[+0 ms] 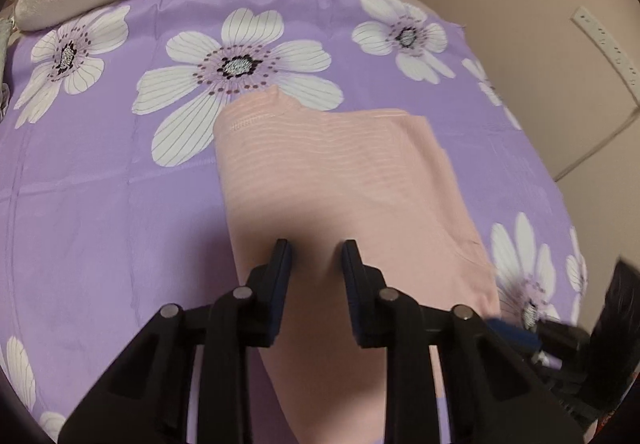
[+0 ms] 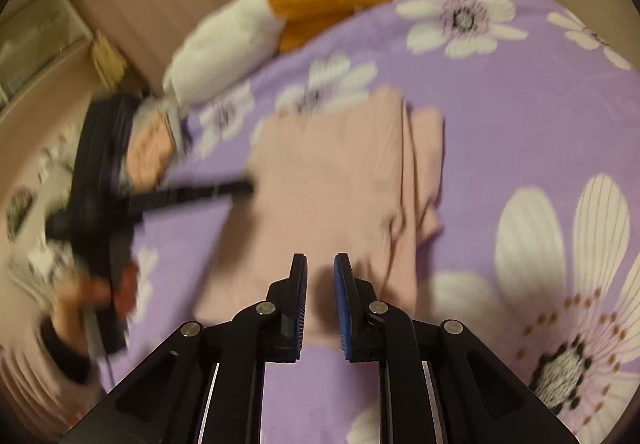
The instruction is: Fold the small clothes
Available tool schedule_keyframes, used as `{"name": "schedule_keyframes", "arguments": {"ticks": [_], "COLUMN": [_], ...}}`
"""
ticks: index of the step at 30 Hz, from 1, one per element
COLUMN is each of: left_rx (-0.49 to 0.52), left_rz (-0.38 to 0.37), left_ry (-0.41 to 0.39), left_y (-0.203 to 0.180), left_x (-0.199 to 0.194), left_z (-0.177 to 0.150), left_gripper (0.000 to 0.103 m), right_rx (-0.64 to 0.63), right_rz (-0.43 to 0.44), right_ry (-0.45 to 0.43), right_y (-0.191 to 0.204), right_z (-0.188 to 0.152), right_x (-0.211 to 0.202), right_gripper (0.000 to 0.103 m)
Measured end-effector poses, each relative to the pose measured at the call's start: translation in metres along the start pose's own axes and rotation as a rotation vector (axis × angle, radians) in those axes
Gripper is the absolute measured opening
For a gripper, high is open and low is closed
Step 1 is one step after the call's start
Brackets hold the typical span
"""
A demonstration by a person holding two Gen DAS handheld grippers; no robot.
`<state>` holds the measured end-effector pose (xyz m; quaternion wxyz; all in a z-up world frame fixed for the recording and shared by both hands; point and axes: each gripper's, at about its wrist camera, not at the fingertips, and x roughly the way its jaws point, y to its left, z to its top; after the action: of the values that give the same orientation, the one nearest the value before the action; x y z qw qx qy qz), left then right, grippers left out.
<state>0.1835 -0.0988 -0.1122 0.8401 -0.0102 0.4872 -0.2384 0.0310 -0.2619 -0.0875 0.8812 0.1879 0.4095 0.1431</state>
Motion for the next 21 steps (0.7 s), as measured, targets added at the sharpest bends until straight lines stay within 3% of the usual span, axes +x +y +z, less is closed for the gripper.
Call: {"name": "schedule_keyframes", "arguments": {"ticks": [2,10,14,18,21], "left_rx": [-0.006,-0.027,0.028,0.087,0.119], "left_rz": [-0.002,-0.031,-0.027,-0.023,-0.003], "left_ry": [0.023,0.02,0.002,-0.005,0.005], "left_y": [0.003,0.008,0.002,-0.007,-0.012], "left_x": [0.011,0.007,-0.01,-0.021,-0.019], "left_z": [0.001,0.002,-0.014,-0.038,-0.05], "left_gripper": [0.024,0.026,0.027,0.027,0.027], "right_rx": [-0.004,0.046,0.068,0.079,0.085], "right_rz": [-0.067,-0.007,0.049,0.029,0.023], "right_ry": [0.054,0.087,0.0,-0.078,-0.065], "right_y": [-0.008,-0.022,-0.025,-0.028,-0.028], "right_z": [-0.01,-0.01,0.006,0.045,0.073], "right_x": [0.013,0.012,-0.008,-0.005,0.017], "right_gripper": [0.015,0.011,0.011,0.011,0.011]}}
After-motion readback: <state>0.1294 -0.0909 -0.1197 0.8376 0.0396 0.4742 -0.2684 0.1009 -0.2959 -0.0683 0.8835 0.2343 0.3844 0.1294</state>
